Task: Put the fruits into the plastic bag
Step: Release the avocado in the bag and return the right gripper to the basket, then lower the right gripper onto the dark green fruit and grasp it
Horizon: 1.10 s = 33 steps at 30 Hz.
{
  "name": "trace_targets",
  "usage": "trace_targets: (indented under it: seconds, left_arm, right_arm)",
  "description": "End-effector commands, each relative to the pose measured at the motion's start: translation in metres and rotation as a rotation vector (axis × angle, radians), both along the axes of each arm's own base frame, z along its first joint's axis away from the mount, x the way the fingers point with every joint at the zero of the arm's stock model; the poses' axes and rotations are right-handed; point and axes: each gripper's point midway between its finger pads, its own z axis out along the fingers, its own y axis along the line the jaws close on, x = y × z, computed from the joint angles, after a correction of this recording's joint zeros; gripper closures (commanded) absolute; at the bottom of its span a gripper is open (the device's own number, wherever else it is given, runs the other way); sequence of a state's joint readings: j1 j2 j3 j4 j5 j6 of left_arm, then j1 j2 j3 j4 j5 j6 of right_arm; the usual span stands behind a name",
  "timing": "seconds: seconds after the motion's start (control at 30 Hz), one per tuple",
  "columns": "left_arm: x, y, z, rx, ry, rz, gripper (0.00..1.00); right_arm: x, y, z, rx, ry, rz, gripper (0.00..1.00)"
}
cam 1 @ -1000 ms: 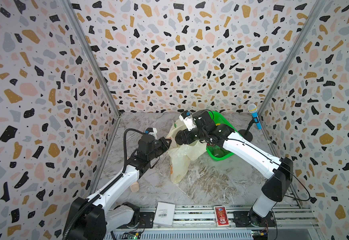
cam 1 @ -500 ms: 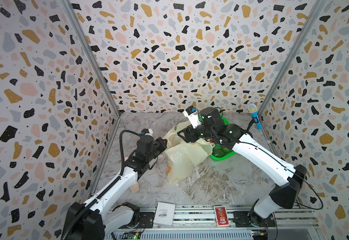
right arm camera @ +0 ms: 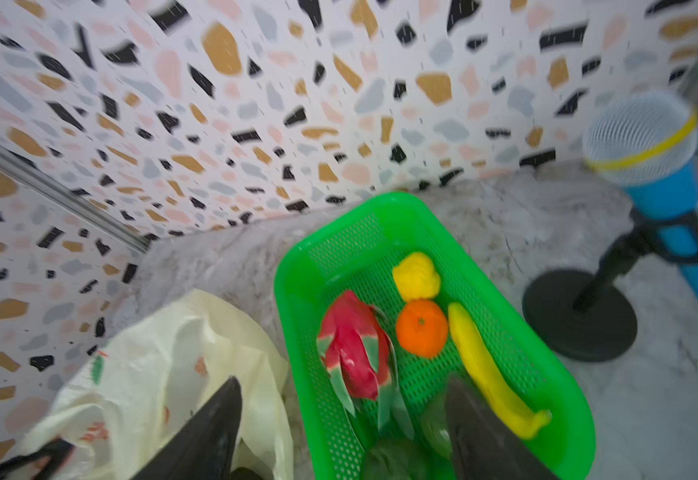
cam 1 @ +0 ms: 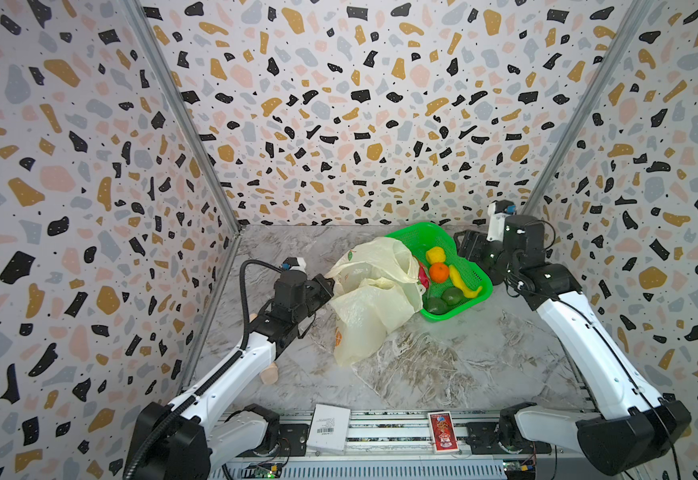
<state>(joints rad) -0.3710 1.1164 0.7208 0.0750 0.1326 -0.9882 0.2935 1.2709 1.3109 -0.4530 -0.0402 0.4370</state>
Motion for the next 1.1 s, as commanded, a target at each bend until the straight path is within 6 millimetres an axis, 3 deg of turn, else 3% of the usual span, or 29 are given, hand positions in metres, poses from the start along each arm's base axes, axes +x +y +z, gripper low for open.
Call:
trace_targets:
  seconds: [0.0, 0.07, 0.17, 0.47, 0.97, 1.07]
  left_arm:
    - [0.005, -0.002, 0.01, -0.02, -0.034, -0.005, 1.0]
    - [0.005, -0.002, 0.012, -0.021, -0.038, -0.005, 1.0]
    - [0.006, -0.002, 0.011, -0.019, -0.039, -0.005, 1.0]
    - [0.004, -0.003, 0.01, -0.022, -0.04, -0.014, 1.0]
    - [0.004, -0.002, 0.01, -0.029, -0.052, -0.011, 1.0]
    - [0.004, -0.003, 0.013, -0.031, -0.057, -0.013, 1.0]
  right_arm:
    - [-0.011, 0.011, -0.067, -0.039, 0.223, 0.067, 0.23]
    - [-0.016, 0.016, -0.1, -0.096, 0.328, 0.11, 0.24]
    - [-0.021, 0.023, -0.132, -0.158, 0.41, 0.145, 0.24]
    - [-0.033, 0.045, -0.196, -0.26, 0.565, 0.24, 0.23]
    - [-0.05, 0.041, -0.262, -0.386, 0.732, 0.249, 0.23]
    - [-0.05, 0.043, -0.271, -0.385, 0.738, 0.248, 0.29]
